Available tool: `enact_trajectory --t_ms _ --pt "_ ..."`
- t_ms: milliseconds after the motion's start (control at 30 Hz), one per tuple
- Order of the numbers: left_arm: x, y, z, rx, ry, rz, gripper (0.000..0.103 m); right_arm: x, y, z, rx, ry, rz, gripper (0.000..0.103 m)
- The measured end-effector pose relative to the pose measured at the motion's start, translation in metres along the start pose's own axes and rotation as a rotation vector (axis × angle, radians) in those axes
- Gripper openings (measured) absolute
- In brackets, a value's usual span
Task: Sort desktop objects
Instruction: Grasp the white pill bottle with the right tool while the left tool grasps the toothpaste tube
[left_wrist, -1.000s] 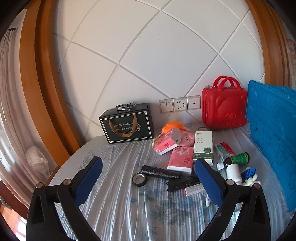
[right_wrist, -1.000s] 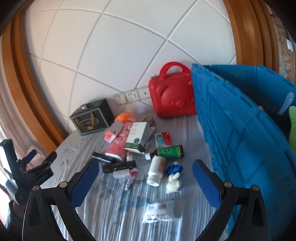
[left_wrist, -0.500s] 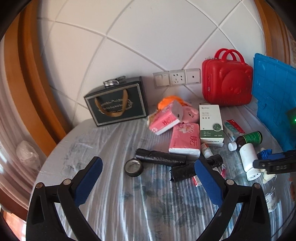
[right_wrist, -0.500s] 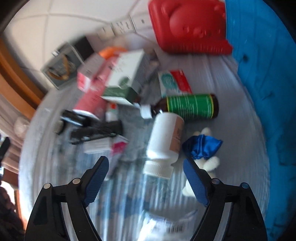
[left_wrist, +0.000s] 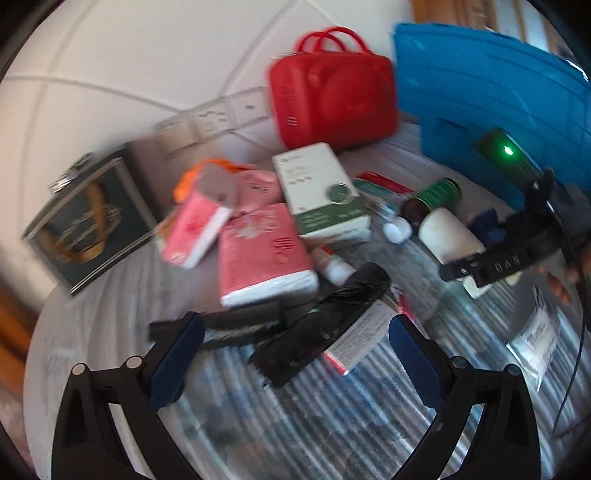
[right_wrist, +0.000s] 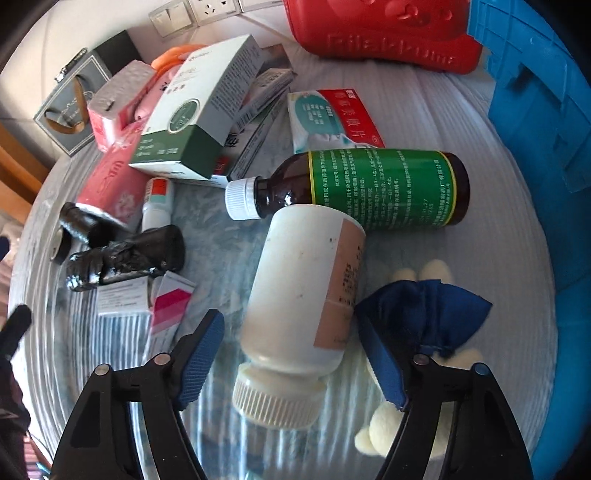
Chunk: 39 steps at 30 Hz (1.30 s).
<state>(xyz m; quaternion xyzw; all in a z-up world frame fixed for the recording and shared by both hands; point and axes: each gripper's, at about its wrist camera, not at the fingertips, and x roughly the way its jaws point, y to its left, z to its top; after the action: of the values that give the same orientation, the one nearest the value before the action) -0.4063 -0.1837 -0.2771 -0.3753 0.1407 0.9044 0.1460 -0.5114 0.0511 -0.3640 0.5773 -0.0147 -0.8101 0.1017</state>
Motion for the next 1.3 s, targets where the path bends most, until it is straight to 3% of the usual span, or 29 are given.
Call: enact_trajectory --t_ms 167,300,533,633,700,833,1000,1067,1200,1300 --pt "0.043 -0.006 0.005 0.07 0.062 -0.115 0.097 0.004 -0.005 0.001 0.004 0.007 -0.001 0.073" --pt "0.049 -0.019 0.007 0.082 0.078 -0.143 0.094 0.004 -0.008 0.002 0.003 0.007 0.002 0.073" --pt "0.026 -0.066 -0.002 -0.05 0.037 -0.194 0.093 0.0 -0.012 -0.001 -0.001 0.002 0.014 0.073" --pt "0.04 -0.078 -0.012 -0.146 0.087 -0.236 0.071 -0.002 -0.013 -0.003 -0.02 -0.003 0.016 0.073" --pt "0.056 -0.08 -0.017 -0.192 0.141 -0.26 0.05 -0.003 -0.013 -0.004 -0.034 -0.001 0.02 0.073" --pt "0.06 -0.077 -0.02 -0.2 0.116 -0.226 0.044 -0.006 -0.018 -0.003 -0.041 0.0 0.032 0.073" --pt "0.062 -0.067 -0.021 -0.205 0.134 -0.17 0.015 -0.004 -0.017 -0.001 -0.084 0.007 0.03 0.073" --pt "0.06 -0.071 -0.021 -0.19 0.141 -0.128 0.015 -0.004 -0.014 -0.001 -0.108 -0.005 0.006 0.073" --pt "0.055 -0.075 -0.026 -0.19 0.14 -0.103 0.014 -0.002 -0.002 -0.002 -0.199 -0.038 -0.091 0.058" --pt "0.05 -0.074 -0.03 -0.172 0.147 -0.08 0.014 -0.012 -0.003 -0.009 -0.211 -0.05 -0.056 0.057"
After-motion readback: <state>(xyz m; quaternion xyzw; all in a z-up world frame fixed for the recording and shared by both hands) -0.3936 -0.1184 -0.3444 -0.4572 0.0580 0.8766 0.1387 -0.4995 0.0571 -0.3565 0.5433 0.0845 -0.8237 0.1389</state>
